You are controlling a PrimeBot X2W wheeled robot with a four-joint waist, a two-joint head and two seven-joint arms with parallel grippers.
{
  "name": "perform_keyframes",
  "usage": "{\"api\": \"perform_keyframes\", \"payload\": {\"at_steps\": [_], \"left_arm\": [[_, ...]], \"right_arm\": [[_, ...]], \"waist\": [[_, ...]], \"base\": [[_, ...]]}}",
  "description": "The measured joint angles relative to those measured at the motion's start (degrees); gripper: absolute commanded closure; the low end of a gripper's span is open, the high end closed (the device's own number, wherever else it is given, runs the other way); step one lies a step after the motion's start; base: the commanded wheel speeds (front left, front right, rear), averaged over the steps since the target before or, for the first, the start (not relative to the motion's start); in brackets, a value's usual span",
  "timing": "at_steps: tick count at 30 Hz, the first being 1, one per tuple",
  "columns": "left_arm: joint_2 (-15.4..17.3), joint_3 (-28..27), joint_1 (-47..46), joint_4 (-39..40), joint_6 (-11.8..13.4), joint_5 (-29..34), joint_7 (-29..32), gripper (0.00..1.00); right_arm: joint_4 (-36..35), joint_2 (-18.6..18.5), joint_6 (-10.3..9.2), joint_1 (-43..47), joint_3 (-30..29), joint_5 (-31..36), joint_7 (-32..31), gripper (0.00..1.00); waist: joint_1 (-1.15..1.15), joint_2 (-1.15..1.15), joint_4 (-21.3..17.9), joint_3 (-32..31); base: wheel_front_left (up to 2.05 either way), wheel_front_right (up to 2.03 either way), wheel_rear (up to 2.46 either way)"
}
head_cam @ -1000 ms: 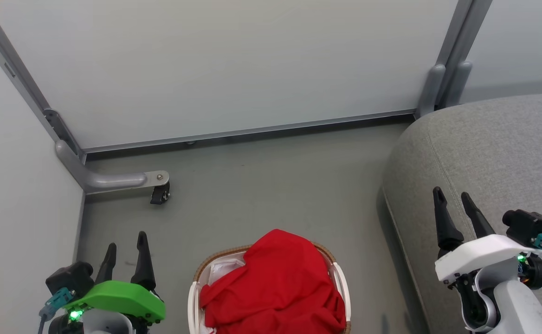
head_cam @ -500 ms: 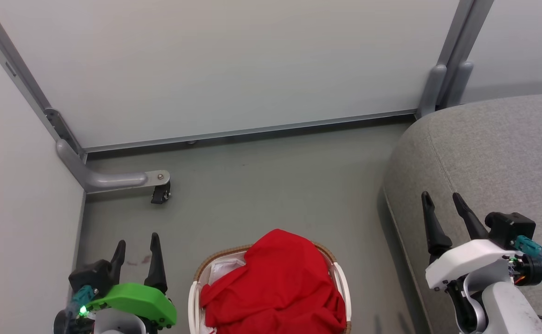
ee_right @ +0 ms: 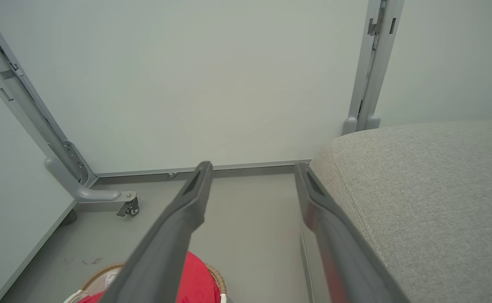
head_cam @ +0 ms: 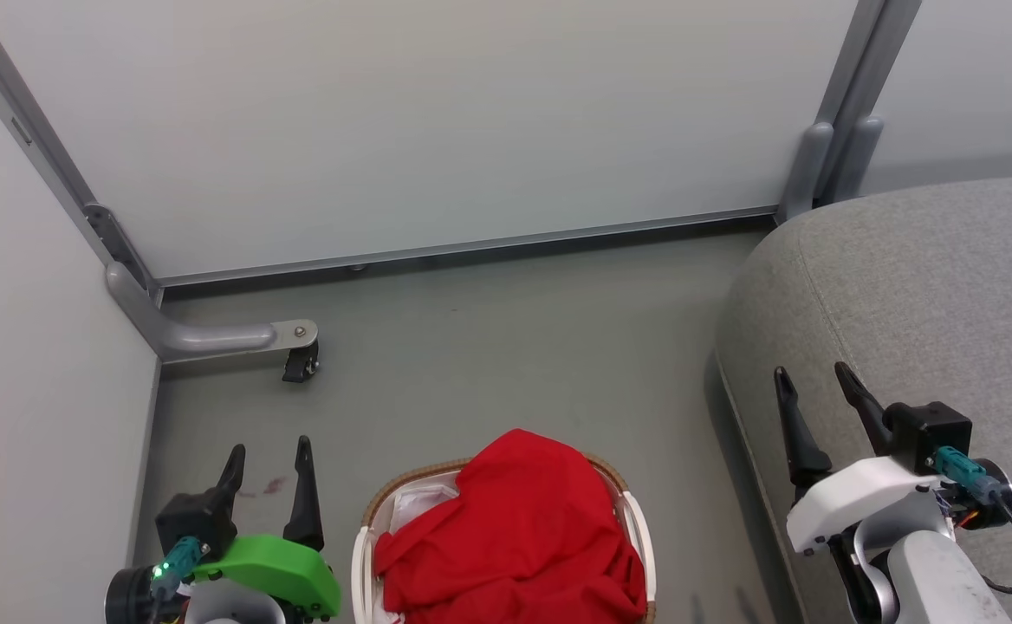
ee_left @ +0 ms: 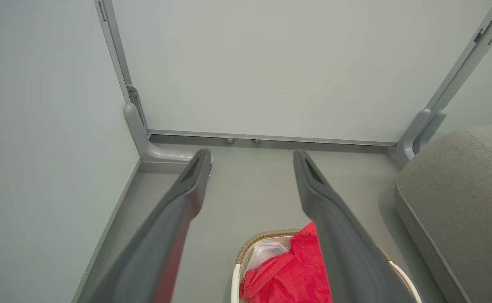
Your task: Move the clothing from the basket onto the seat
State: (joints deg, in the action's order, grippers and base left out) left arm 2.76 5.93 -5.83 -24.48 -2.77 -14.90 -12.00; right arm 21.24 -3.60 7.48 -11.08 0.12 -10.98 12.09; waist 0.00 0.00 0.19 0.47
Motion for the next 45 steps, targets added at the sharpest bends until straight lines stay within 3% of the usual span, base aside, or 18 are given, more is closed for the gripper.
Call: {"api": "perform_keyframes", "payload": {"at_steps": [23, 31, 45], "left_arm": [[-0.01, 3.63, 0.74, -1.42, -1.09, 1.01, -2.61, 0.0], [0.0, 5.1, -3.85, -3.14, -1.79, 2.66, -3.13, 0.0], [0.12, 6.78, -16.1, -12.11, -4.07, 7.81, -3.13, 0.0]], "right_arm": [[1.26, 0.68, 0.0, -0.48, 0.55, 9.69, 2.42, 0.0], [-2.79, 0.74, 0.03, -4.99, 1.98, 10.29, 3.0, 0.0], [-13.33, 0.74, 0.03, -13.16, 5.23, 4.53, 3.0, 0.0]], "waist": [[0.0, 0.0, -0.9, 2.5], [0.0, 0.0, -2.52, 7.56], [0.0, 0.0, -6.91, 20.59]], "base": [[0.0, 0.0, 0.0], [0.0, 0.0, 0.0], [0.0, 0.0, 0.0]]}}
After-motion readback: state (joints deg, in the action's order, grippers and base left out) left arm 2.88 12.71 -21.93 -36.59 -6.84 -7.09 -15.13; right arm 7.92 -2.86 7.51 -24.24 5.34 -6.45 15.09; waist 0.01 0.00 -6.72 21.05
